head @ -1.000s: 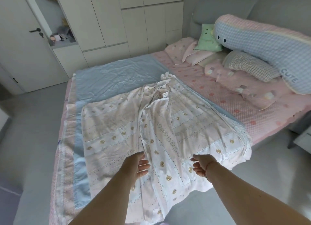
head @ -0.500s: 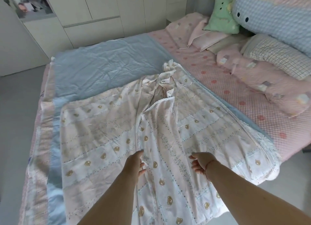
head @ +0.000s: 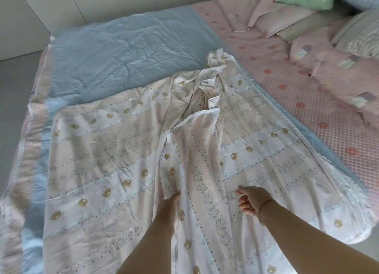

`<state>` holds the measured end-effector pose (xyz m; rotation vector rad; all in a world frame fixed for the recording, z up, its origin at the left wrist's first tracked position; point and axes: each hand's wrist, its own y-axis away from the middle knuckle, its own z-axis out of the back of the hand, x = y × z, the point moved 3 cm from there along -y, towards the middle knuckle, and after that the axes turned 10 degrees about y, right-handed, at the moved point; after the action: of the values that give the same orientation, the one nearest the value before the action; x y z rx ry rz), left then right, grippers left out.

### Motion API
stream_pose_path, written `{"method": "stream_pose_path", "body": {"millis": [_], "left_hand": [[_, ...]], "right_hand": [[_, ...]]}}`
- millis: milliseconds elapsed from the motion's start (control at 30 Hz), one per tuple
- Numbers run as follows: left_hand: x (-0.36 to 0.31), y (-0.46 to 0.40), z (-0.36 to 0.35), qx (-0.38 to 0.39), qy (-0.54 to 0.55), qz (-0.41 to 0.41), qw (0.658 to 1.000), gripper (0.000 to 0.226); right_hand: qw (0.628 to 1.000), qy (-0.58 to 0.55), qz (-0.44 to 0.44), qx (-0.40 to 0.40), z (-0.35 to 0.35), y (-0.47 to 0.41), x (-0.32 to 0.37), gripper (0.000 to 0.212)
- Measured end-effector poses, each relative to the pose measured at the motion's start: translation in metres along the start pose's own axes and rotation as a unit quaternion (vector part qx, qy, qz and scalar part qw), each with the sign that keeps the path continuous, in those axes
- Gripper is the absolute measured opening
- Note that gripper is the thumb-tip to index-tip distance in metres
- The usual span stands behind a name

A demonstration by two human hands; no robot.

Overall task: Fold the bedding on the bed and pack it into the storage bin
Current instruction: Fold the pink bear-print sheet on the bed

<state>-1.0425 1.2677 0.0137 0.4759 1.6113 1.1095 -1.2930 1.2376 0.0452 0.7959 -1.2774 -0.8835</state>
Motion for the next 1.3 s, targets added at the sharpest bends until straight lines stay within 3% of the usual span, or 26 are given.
{"method": "stream_pose_path", "body": {"millis": [233,333,533,767,867,967,1100,1200,1233,1300], "left_hand": [[-0.007,0.019,-0.079,0.096,0.024,-0.031,0.995,0.009],[-0.017,0.030,-0.109,0.131,0.070,-0.063,0.987,0.017],[-0.030,0.064,-0.170,0.181,0.049,-0.080,0.979,0.024],[0.019,0.119,-0.229,0.297,-0.003,-0.047,0.954,0.026],[0.041,0.140,-0.241,0.331,0.005,-0.012,0.944,0.026],[0.057,0.152,-0.246,0.349,0.026,0.010,0.937,0.027],[0.080,0.165,-0.253,0.361,0.031,0.027,0.931,0.036],[0.097,0.176,-0.263,0.349,0.020,0.017,0.937,0.050],[0.102,0.176,-0.265,0.336,0.012,0.014,0.942,0.057],[0.116,0.183,-0.267,0.316,-0.009,0.023,0.948,0.059]], "right_hand": [[0.998,0.037,0.045,0.008,0.040,-0.013,0.040,0.025],[0.998,0.030,0.054,0.021,0.056,-0.012,0.058,0.026],[0.993,0.056,0.089,0.048,0.086,0.000,0.083,0.035],[0.993,0.084,0.042,0.077,0.109,0.002,0.081,0.061],[0.991,0.107,0.068,0.037,0.124,0.009,0.078,0.061],[0.991,0.116,0.062,-0.032,0.147,0.005,0.073,0.041],[0.993,0.080,0.051,-0.067,0.182,0.010,0.058,0.013],[0.994,0.022,0.076,-0.081,0.207,0.015,0.043,0.036],[0.991,0.050,0.068,-0.099,0.212,0.018,0.037,0.040],[0.961,0.214,0.056,-0.165,0.230,0.035,0.025,0.051]]}}
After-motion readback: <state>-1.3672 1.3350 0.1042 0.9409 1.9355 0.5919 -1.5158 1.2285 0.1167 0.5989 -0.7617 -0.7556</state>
